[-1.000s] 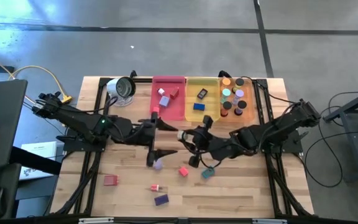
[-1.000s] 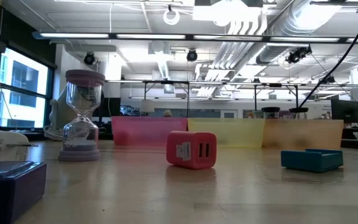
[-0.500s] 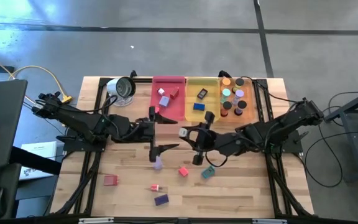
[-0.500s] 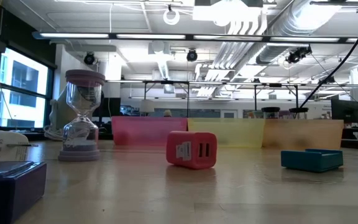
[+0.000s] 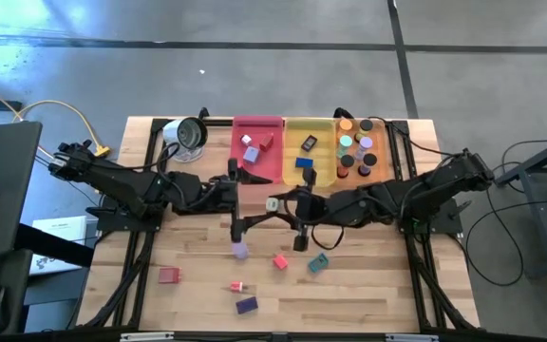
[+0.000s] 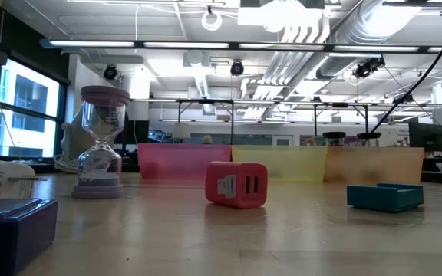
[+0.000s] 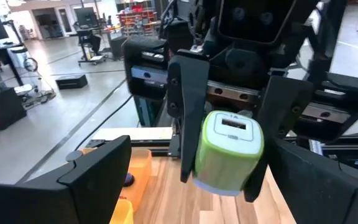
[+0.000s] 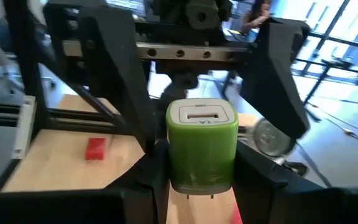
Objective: Pick & Place Office items
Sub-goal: Put the green charger adapter into the red bin
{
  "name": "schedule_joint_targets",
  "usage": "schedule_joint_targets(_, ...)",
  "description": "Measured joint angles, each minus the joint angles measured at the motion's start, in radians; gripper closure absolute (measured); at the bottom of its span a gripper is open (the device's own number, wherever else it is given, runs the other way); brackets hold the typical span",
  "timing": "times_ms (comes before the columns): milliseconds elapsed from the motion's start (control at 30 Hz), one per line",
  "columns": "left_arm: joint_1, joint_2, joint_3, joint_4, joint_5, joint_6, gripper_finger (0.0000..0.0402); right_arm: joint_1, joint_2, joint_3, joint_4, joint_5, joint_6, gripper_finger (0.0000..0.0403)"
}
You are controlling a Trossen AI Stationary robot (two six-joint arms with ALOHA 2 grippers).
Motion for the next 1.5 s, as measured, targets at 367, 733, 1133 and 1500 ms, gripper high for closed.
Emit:
schedule_joint_targets(367, -0.001, 0.0, 0.0, 0.013, 0.001, 0.034, 0.0039, -0.052, 0.0, 0.0, 0.019, -0.139, 0.0, 0.0282)
schedule_joint_targets(733, 0.001, 0.027, 0.002, 0.057, 0.002, 0.12, 0.007, -0.087, 0.001, -0.001, 0.021, -0.21, -0.001, 0.0282)
schedule_joint_targets(1133, 0.001, 0.043, 0.003, 0.079, 0.005, 0.145, 0.013, -0.092, 0.003, -0.002, 0.016, -0.203, -0.003, 0.0282)
schedule_joint_targets(1500, 0.001, 0.044, 0.002, 0.08, 0.002, 0.142, 0.0235, -0.092, 0.002, -0.002, 0.013, -0.211, -0.004, 0.0282)
